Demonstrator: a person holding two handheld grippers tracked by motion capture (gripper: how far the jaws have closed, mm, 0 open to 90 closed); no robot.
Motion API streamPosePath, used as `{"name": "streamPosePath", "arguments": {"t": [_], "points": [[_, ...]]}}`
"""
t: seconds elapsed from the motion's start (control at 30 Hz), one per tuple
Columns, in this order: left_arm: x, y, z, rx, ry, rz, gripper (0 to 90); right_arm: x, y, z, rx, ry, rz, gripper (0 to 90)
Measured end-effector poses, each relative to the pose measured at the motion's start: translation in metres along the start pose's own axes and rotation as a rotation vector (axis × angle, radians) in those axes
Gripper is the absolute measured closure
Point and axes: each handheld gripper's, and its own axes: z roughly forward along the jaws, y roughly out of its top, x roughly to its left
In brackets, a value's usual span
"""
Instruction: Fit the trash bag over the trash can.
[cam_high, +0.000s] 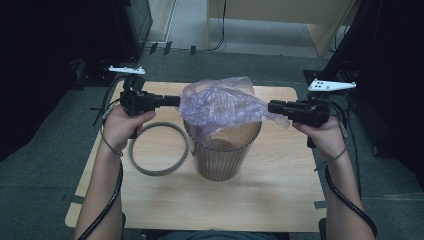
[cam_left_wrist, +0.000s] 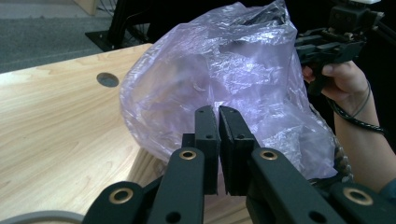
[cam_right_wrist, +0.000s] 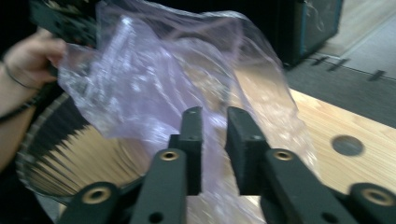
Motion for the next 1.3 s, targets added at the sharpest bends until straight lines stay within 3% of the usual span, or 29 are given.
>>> {"name": "streamPosePath", "arguments": {"t": [0.13,0.27,0.47,0.57,0.7,0.83,1.1,1.3], "points": [[-0.005,0.001,0.004,0.002,-0.014,0.009,85.0,0.011,0.004,0.004,-0.044,0.027,-0.024,61.1],[-0.011,0.002,0.011,0.015,-0.023,0.023,85.0,0.022,0.009,0.015,-0.035,0.042,-0.060,58.0],[-0.018,0.003,0.017,0.025,-0.029,0.035,85.1,0.032,0.021,0.031,-0.040,0.045,-0.074,45.5],[-0.022,0.004,0.015,0.019,-0.026,0.043,85.1,0.037,0.030,0.034,-0.036,0.043,-0.090,44.1],[-0.024,0.005,0.012,0.009,-0.020,0.049,85.1,0.042,0.039,0.027,-0.032,0.052,-0.106,45.1],[-0.025,0.005,0.013,0.005,-0.017,0.046,85.1,0.041,0.037,0.013,-0.012,0.027,-0.109,45.3],[-0.035,0.006,0.030,0.048,-0.020,0.079,85.3,0.038,0.030,-0.022,-0.060,-0.012,-0.101,44.9],[-0.047,0.007,0.038,0.064,-0.020,0.114,85.6,0.047,0.044,-0.027,-0.074,-0.005,-0.126,44.4]]}}
